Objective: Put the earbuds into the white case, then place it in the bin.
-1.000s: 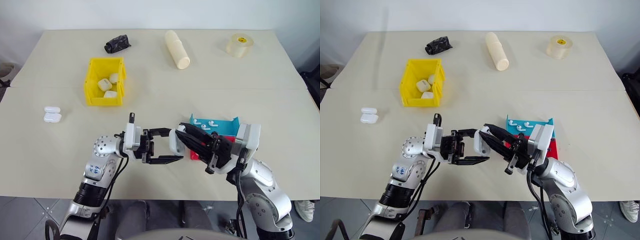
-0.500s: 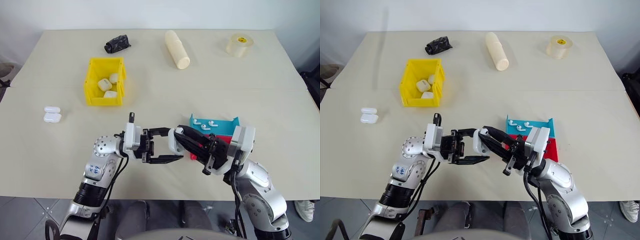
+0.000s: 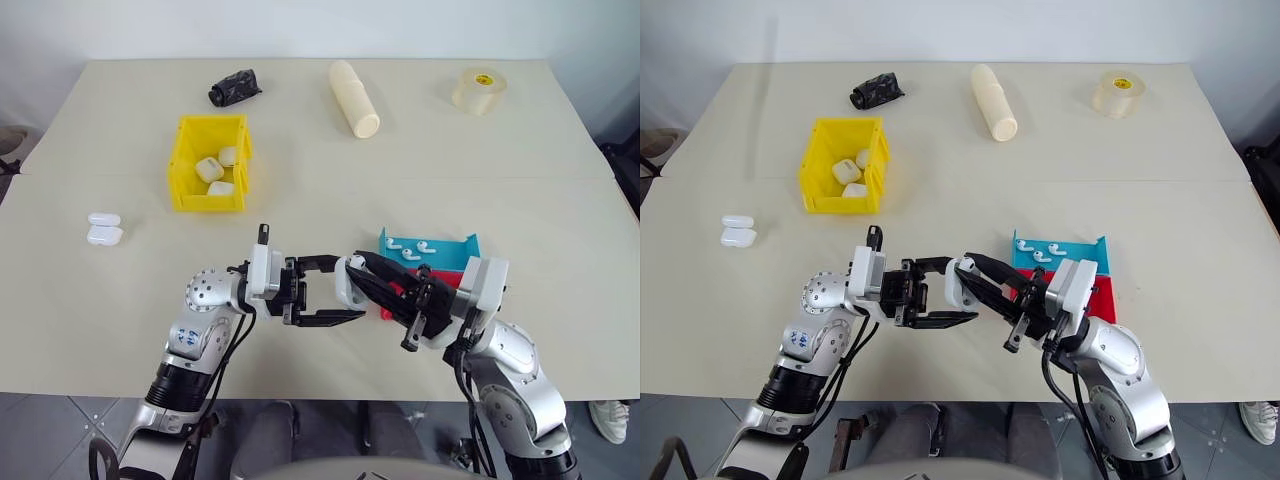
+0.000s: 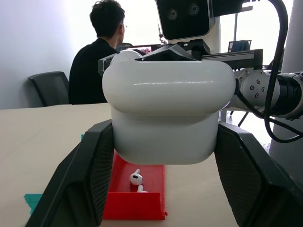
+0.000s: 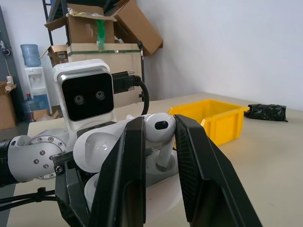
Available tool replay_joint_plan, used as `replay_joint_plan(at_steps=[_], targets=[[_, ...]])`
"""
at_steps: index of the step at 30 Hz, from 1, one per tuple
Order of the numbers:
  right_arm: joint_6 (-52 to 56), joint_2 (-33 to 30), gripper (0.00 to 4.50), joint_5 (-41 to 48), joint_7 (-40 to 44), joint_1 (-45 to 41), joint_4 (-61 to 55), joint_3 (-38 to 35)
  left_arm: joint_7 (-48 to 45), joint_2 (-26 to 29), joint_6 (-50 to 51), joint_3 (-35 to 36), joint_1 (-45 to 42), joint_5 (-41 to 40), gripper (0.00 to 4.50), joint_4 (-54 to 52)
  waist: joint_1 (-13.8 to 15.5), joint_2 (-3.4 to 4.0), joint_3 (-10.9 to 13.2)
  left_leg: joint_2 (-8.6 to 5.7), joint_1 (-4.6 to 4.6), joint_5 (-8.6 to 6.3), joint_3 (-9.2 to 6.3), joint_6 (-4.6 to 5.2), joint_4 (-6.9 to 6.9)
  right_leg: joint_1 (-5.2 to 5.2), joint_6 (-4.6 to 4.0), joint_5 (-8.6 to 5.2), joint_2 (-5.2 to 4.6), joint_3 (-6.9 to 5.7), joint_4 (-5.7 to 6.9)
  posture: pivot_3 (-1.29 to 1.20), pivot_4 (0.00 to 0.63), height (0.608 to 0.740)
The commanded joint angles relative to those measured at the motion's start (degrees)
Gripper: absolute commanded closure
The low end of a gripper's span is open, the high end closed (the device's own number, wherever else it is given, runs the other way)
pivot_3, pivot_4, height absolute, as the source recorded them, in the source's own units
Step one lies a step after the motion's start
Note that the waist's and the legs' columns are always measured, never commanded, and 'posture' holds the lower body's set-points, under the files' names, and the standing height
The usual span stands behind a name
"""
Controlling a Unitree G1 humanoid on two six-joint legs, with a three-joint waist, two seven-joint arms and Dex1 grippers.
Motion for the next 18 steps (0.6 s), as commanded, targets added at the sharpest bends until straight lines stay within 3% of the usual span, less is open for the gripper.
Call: replay_joint_plan(at_steps=[1,13,18], targets=[[2.09,-0.18,3.99,1.29,0.43,0.19,0.02,1.88,0.15,-0.97,-0.84,0.33,-1.44,-1.55,1.71,-2.21,0.0,0.0,0.0,0.01,0.0,0.0,0.0,0.0,0.0,0.0,0.0,0.0,0.0,0.0,0.0,0.0,0.15,0.74],[2.61,-0.86,0.03,2.13,0.66,-0.29,-0.84,1.26,0.41,-1.35,-0.87,0.39,-1.83,-1.3,1.71,-1.98,-0.01,0.0,0.0,0.03,0.0,0.0,0.0,0.0,0.0,0.0,0.0,0.0,-0.01,0.0,-0.01,0.0,0.15,0.74],[2.65,-4.54,0.01,4.04,1.16,0.86,-2.58,-4.56,0.48,-0.57,-0.19,0.62,-1.5,-1.11,1.71,-1.87,0.03,0.0,0.0,0.03,-0.01,0.0,0.0,0.0,0.0,0.0,0.0,0.0,-0.01,0.0,-0.01,0.0,0.15,0.74]])
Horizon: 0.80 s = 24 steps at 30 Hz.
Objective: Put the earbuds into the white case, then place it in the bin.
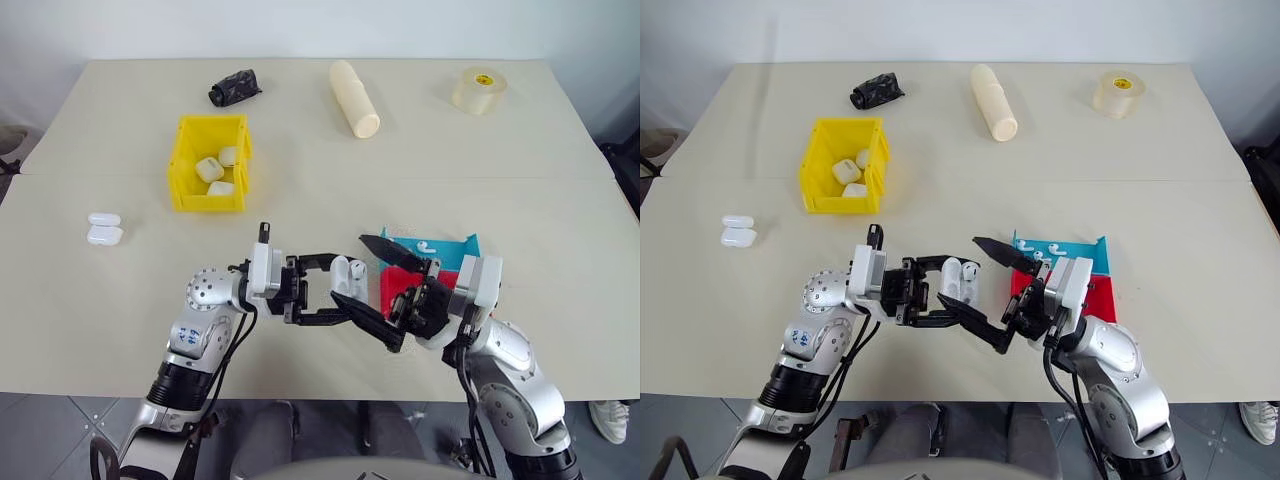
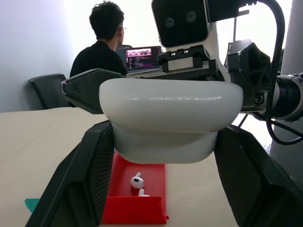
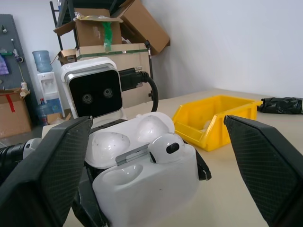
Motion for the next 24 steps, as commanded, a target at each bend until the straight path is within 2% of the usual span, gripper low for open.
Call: replay_joint_plan(at_steps=[1,8,14,20,24], targets=[[0.34,-3.96,0.01,1.72,1.03,1.7,-2.22,-5.59,0.29,0.14,-0.12,0.64,-0.89,-1.07,1.71,-1.89,0.05,0.0,0.0,0.0,0.0,0.0,0.0,0.0,0.0,0.01,0.0,0.0,-0.01,0.0,-0.01,0.0,0.15,0.74],[-1.59,-13.64,0.01,3.79,5.96,11.5,-0.41,-23.08,-0.78,3.6,-0.26,1.77,1.49,-0.62,1.71,-1.77,0.22,0.0,0.0,-0.11,-0.02,-0.01,0.0,0.03,-0.04,0.03,0.0,0.0,-0.02,-0.01,-0.05,0.0,0.15,0.74],[-5.73,-18.49,0.01,1.25,13.71,19.66,10.6,-34.29,0.51,4.02,-1.09,1.8,2.91,0.15,1.71,-2.16,0.18,-0.01,0.0,-0.1,0.04,0.01,0.07,0.08,-0.04,0.1,0.01,0.0,-0.02,0.02,-0.05,0.0,0.15,0.74],[-6.66,-22.63,0.01,-1.86,18.74,20.84,18.73,-36.22,2.75,2.71,-2.1,0.77,2.89,1.95,1.71,-2.12,0.11,0.01,0.0,-0.1,0.06,0.01,0.11,0.08,-0.04,0.09,0.01,0.0,-0.03,0.04,-0.05,0.0,0.15,0.74],[1.43,-27.24,0.01,-1.06,15.93,14.95,16.11,-33.23,3.43,1.92,-2.52,0.55,2.78,2.22,1.71,-1.96,-0.11,0.02,0.0,-0.07,0.07,0.02,0.16,0.07,-0.03,0.07,0.01,0.01,-0.01,0.07,-0.05,0.0,0.15,0.74]])
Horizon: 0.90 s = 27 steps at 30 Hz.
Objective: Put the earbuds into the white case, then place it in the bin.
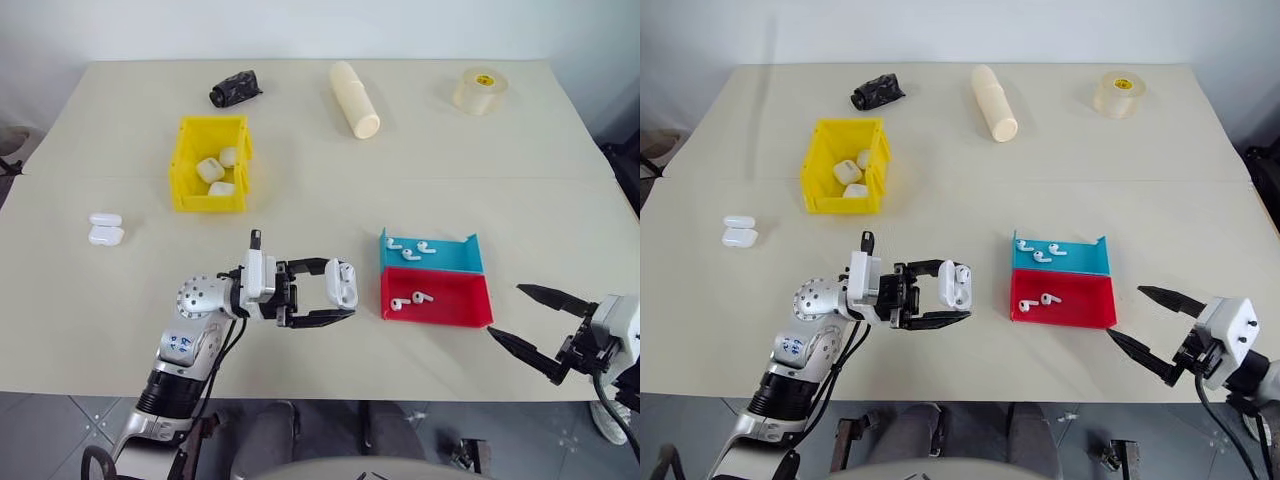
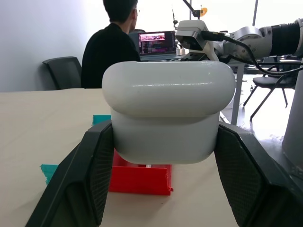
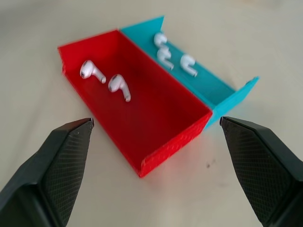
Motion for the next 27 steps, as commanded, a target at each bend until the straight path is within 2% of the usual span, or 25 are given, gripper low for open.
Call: replay_joint_plan(at_steps=[1,3,6,12,15,18,22,27], targets=[[5.95,-2.74,0.01,2.65,-2.39,-5.91,-3.63,1.2,0.87,-0.72,-1.32,-0.31,-0.09,0.24,1.71,-1.7,-0.09,0.0,0.0,0.03,0.02,0.0,0.0,0.0,0.01,0.01,0.0,0.0,0.01,0.0,0.01,0.0,0.15,0.74],[15.06,-7.74,0.01,3.23,-4.18,-13.51,-5.39,5.68,1.31,-1.14,-1.59,-0.42,-0.01,0.49,1.71,-1.66,-0.04,0.06,-0.01,0.26,0.0,0.01,-0.03,-0.02,0.01,0.0,0.0,0.0,0.0,-0.02,0.0,0.0,0.15,0.74],[23.0,-11.57,0.01,3.03,-4.77,-23.61,-4.17,11.66,2.12,-1.63,-1.84,-0.6,-0.27,0.99,1.71,-1.34,0.18,0.08,0.01,0.27,-0.03,0.02,0.03,-0.01,0.05,-0.05,0.03,0.02,-0.01,0.0,-0.01,0.0,0.15,0.74],[32.56,-14.6,0.01,-9.17,-2.69,-46.26,6.26,31.34,2.8,-2.21,-2.03,-1.02,-0.75,1.49,1.71,-0.68,0.28,0.06,0.03,0.16,-0.21,0.01,-0.15,0.0,0.05,-0.06,0.04,0.02,-0.1,-0.13,-0.17,0.0,0.15,0.74],[29.95,-12.82,0.01,-18.43,-0.11,-56.0,13.91,41.16,3.0,-2.74,-2.1,-1.32,-1.16,1.51,1.71,-0.34,0.13,0.06,0.03,0.08,-0.27,0.01,-0.11,0.02,0.04,-0.13,0.1,0.05,-0.17,-0.1,-0.21,0.0,0.15,0.74],[25.8,-10.33,0.01,-25.52,2.13,-62.38,21.07,47.6,3.23,-3.05,-2.16,-1.51,-1.26,1.58,1.71,-0.29,0.11,0.06,0.03,0.04,-0.33,0.01,-0.07,0.01,-0.01,-0.24,0.09,0.05,-0.14,-0.11,-0.2,0.0,0.15,0.74],[20.91,-7.1,0.01,-30.56,5.65,-67.11,28.68,51.54,3.83,-3.04,-2.2,-1.46,-0.87,1.73,1.71,-0.84,0.1,0.06,0.03,-0.08,-0.36,0.02,-0.06,-0.01,0.0,-0.31,0.09,0.05,-0.1,-0.1,-0.15,0.0,0.15,0.74],[17.66,-3.8,0.01,-33.33,8.86,-69.65,33.1,52.68,4.45,-2.75,-2.18,-1.36,-0.17,1.62,1.71,-1.44,0.05,0.06,0.03,-0.11,-0.37,0.02,-0.06,-0.01,0.08,-0.3,0.1,0.05,-0.12,-0.1,-0.09,0.0,0.15,0.74]])
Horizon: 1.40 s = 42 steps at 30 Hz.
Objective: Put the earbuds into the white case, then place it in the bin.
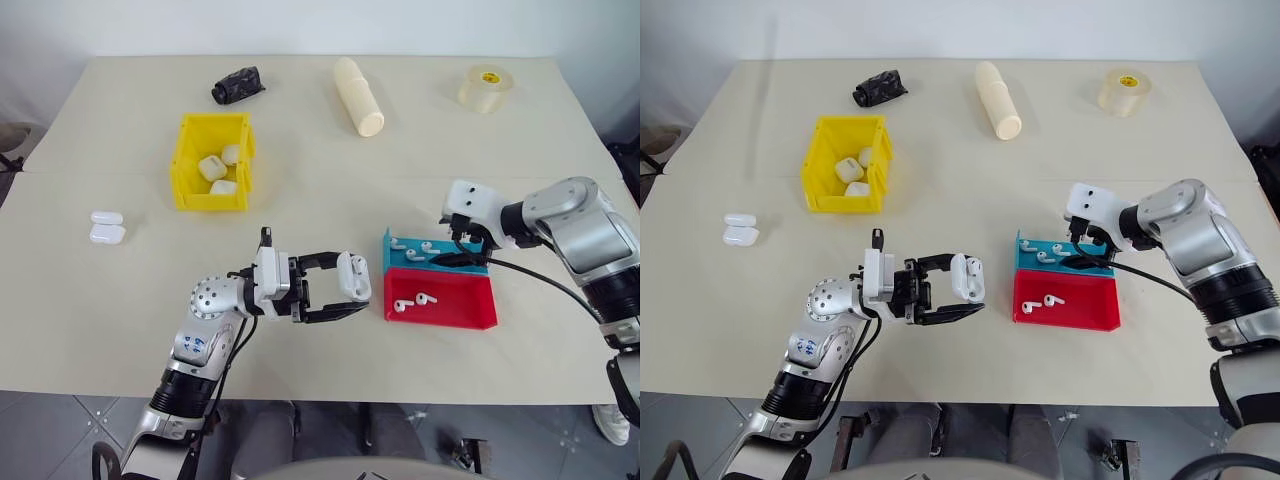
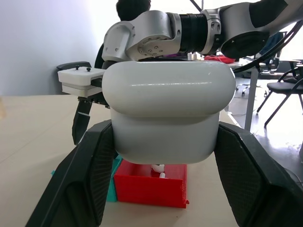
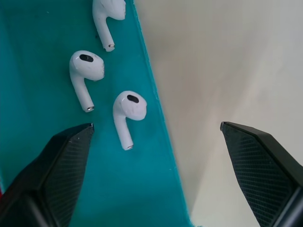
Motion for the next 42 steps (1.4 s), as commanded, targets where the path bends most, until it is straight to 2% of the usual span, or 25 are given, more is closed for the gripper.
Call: replay_joint_plan(at_steps=[1,2,5,10,23,26,29,30,37,42], targets=[[-2.4,1.76,0.01,-2.48,1.97,-1.65,2.05,0.34,0.75,-0.03,-0.89,0.26,0.44,-0.05,1.71,-1.85,-0.01,0.0,0.0,0.01,0.0,0.0,0.0,0.0,0.0,-0.01,0.0,0.0,0.01,0.0,0.01,0.0,0.15,0.74],[-2.82,2.33,0.01,-2.92,2.44,-1.99,2.58,0.43,0.86,-0.05,-0.93,0.24,0.48,-0.02,1.71,-1.87,-0.01,0.0,0.0,0.01,0.0,0.01,0.0,-0.01,0.0,0.0,0.0,0.0,0.02,0.0,0.03,0.0,0.15,0.74],[-4.11,3.4,0.65,-4.32,4.18,-2.61,3.84,0.84,1.06,-0.13,-1.06,0.16,0.51,0.02,1.71,-1.88,-0.03,0.0,0.0,0.01,0.01,0.02,-0.01,-0.03,0.01,-0.01,0.0,0.0,0.02,0.0,0.05,0.0,0.15,0.74],[-3.87,4.18,2.31,-6.57,6.09,-3.15,5.36,1.06,1.21,-0.17,-1.19,0.02,0.54,-0.01,1.71,-2.01,-0.04,0.0,0.0,0.01,0.01,0.02,-0.01,-0.04,0.05,-0.01,0.0,0.0,0.02,0.0,0.08,0.0,0.15,0.74],[-2.44,5.29,2.31,-9.19,7.45,-2.84,6.65,0.9,1.33,-0.12,-1.43,0.31,0.4,-0.1,1.71,-1.9,-0.02,0.0,-0.01,-0.01,0.04,0.02,-0.02,-0.04,0.09,0.03,0.0,0.0,0.01,0.01,0.11,0.0,0.15,0.74],[-2.26,5.61,2.88,-9.43,7.78,-2.44,6.38,0.95,1.36,0.02,-1.39,0.37,0.3,-0.08,1.71,-2.01,-0.03,-0.02,-0.02,-0.01,0.06,0.02,-0.01,-0.04,0.09,0.04,0.0,0.0,0.01,0.01,0.11,0.0,0.15,0.74],[-2.23,5.81,3.83,-9.74,7.9,-2.33,6.49,0.85,1.31,0.16,-1.34,0.45,0.25,-0.14,1.71,-2.04,-0.11,-0.02,-0.02,0.0,0.1,0.02,-0.01,-0.04,0.09,0.08,0.0,0.0,0.01,0.01,0.12,0.0,0.15,0.74],[-2.26,5.78,3.98,-9.86,7.92,-2.26,6.47,0.84,1.25,0.27,-1.3,0.49,0.28,-0.18,1.71,-2.09,-0.11,-0.02,-0.02,0.0,0.13,0.02,-0.01,-0.04,0.08,0.1,0.0,0.0,0.01,0.02,0.12,0.0,0.15,0.74],[-1.93,5.77,3.98,-9.03,7.54,-1.81,5.21,-0.92,1.05,0.5,-1.33,0.4,0.2,-0.3,1.71,-2.03,-0.07,-0.02,-0.02,0.0,0.19,0.02,-0.02,-0.04,0.07,0.17,0.0,0.0,0.01,0.02,0.1,0.0,0.15,0.74],[-0.65,4.69,3.98,-5.76,6.79,-1.15,1.05,-6.43,0.56,0.6,-1.39,0.41,-0.17,-0.43,1.71,-1.65,-0.04,-0.02,-0.02,0.0,0.18,0.02,-0.02,-0.04,0.06,0.15,0.0,0.0,0.0,0.02,0.11,0.0,0.15,0.74]])
